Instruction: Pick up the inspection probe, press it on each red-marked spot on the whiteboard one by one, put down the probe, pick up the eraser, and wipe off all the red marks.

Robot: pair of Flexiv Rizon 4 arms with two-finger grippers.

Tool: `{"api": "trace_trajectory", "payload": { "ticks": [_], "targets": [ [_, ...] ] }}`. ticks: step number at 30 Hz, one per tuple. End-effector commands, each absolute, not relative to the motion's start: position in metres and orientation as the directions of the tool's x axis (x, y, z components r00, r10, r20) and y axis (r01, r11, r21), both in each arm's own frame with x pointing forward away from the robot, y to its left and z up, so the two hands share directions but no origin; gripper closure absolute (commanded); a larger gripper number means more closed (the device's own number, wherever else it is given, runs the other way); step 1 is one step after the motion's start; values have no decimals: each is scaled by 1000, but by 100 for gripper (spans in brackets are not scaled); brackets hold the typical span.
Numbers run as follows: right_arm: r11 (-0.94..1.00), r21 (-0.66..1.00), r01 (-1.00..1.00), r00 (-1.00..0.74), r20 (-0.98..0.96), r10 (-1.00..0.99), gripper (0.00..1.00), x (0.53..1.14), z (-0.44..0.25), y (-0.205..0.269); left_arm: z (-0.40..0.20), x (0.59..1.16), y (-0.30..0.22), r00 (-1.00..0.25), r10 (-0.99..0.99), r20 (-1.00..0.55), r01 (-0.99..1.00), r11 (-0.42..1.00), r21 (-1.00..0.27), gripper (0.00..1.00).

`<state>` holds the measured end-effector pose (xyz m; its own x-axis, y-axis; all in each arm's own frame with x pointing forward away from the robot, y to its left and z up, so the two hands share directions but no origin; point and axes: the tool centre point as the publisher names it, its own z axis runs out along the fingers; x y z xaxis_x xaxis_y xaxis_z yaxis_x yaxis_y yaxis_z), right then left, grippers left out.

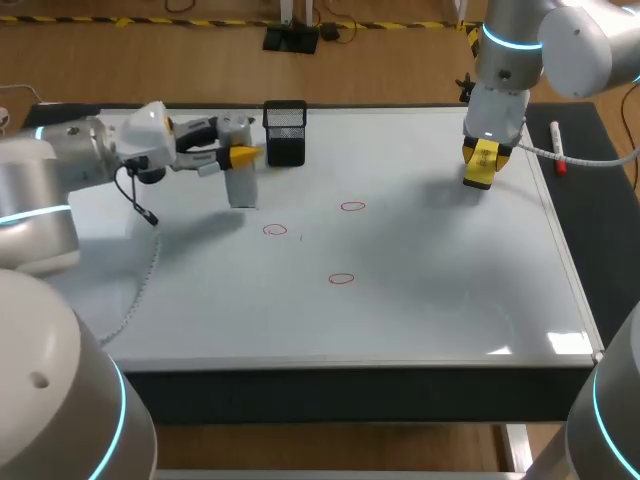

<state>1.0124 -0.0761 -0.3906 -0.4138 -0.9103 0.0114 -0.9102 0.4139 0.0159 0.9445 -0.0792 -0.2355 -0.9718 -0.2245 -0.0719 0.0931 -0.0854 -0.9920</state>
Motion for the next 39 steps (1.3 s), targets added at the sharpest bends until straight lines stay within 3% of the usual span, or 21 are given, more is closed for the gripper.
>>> {"api": "trace_trajectory", "payload": {
  "ticks": [1,19,39],
  "targets": [
    [412,14,-911,-412,13,-911,100,1012,-389,-77,-222,946,-55,-969,-236,-76,96,-76,-992,100],
    [412,14,-911,-412,13,-911,100,1012,-389,-77,-231,961,36,-933,-358,-32,66,-84,-994,100],
    [377,5,-926,-377,21,-926,100,1007,-386,-64,-231,961,47,-928,-370,-33,62,-67,-996,100]
  ]
}}
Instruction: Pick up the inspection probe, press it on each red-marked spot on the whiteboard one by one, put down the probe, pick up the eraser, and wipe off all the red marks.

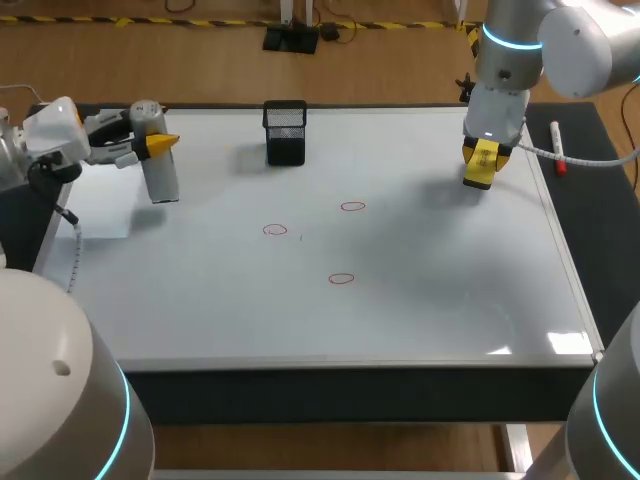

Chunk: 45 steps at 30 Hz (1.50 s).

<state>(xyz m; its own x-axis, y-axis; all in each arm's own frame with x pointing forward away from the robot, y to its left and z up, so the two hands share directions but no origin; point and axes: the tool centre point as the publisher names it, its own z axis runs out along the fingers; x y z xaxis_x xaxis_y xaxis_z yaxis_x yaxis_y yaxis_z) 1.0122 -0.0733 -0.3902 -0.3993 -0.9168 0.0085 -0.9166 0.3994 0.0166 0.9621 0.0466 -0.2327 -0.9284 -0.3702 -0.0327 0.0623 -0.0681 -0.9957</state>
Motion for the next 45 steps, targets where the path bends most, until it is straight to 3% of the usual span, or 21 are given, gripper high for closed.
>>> {"api": "trace_trajectory", "payload": {
  "ticks": [1,21,35,45],
  "targets": [
    [370,4,-929,-370,22,-929,100,1007,-386,-61,-231,961,47,-928,-370,-33,62,-67,-996,100],
    [79,20,-997,-79,7,-997,100,971,-396,102,-231,961,47,-928,-370,-33,62,-67,-996,100],
    [-29,8,-1000,29,-41,-999,100,937,-399,226,-231,961,47,-928,-370,-33,62,-67,-996,100],
    [-54,17,-998,54,11,-998,100,918,-402,285,-231,961,47,-928,-370,-33,62,-67,-996,100]
  ]
}}
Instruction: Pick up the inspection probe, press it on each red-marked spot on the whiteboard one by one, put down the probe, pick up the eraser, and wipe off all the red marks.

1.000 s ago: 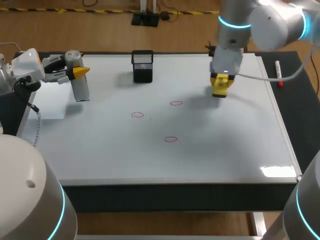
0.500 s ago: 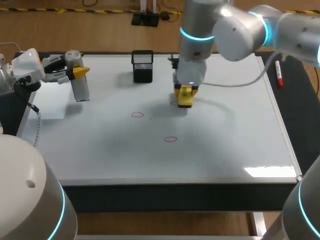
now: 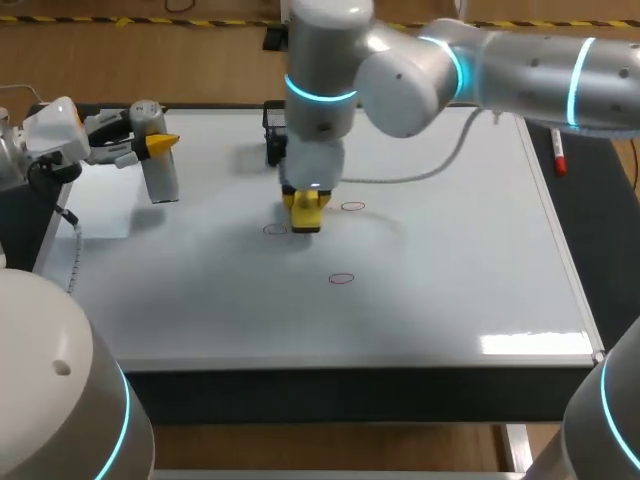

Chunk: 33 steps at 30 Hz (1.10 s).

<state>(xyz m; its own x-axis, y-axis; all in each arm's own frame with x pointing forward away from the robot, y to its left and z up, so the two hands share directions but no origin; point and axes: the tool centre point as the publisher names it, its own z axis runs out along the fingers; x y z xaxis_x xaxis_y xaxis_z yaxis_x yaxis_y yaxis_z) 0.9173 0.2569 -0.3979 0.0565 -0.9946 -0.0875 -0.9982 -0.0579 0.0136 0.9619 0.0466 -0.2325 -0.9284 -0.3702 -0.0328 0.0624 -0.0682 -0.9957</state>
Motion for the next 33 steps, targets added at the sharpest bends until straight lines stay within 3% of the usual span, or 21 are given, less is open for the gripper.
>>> {"api": "trace_trajectory", "payload": {
  "ticks": [1,18,33],
  "targets": [
    [-44,18,-999,44,20,-999,100,917,-402,290,-231,961,47,-928,-370,-33,62,-67,-996,100],
    [-11,11,-1000,12,59,-998,100,905,-406,341,-231,961,47,-928,-370,-33,62,-67,-996,100],
    [-40,25,-999,41,43,-998,100,900,-417,344,-231,961,47,-928,-370,-33,62,-67,-996,100]
  ]
}}
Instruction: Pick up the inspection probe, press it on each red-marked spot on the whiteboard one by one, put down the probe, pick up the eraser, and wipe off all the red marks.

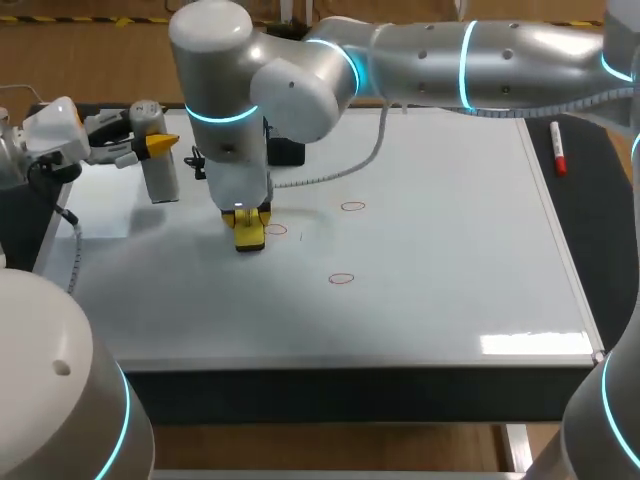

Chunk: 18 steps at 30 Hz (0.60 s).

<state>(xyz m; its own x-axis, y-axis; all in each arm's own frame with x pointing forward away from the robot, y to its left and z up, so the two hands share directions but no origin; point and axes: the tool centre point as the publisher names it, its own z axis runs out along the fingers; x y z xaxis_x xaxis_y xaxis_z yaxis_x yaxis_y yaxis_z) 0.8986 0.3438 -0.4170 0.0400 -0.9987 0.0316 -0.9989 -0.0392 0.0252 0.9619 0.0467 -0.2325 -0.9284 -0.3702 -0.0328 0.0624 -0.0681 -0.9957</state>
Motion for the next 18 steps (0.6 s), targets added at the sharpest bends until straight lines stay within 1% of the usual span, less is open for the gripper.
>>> {"api": "trace_trajectory", "payload": {
  "ticks": [1,11,18],
  "targets": [
    [-40,24,-999,41,44,-998,100,900,-418,344,-231,961,47,-928,-370,-33,62,-67,-996,100],
    [-30,38,-999,31,25,-999,100,899,-423,339,-231,961,47,-928,-370,-33,62,-67,-996,100],
    [-6,27,-1000,6,10,-1000,100,901,-423,325,-231,961,47,-928,-370,-33,62,-67,-996,100]
  ]
}}
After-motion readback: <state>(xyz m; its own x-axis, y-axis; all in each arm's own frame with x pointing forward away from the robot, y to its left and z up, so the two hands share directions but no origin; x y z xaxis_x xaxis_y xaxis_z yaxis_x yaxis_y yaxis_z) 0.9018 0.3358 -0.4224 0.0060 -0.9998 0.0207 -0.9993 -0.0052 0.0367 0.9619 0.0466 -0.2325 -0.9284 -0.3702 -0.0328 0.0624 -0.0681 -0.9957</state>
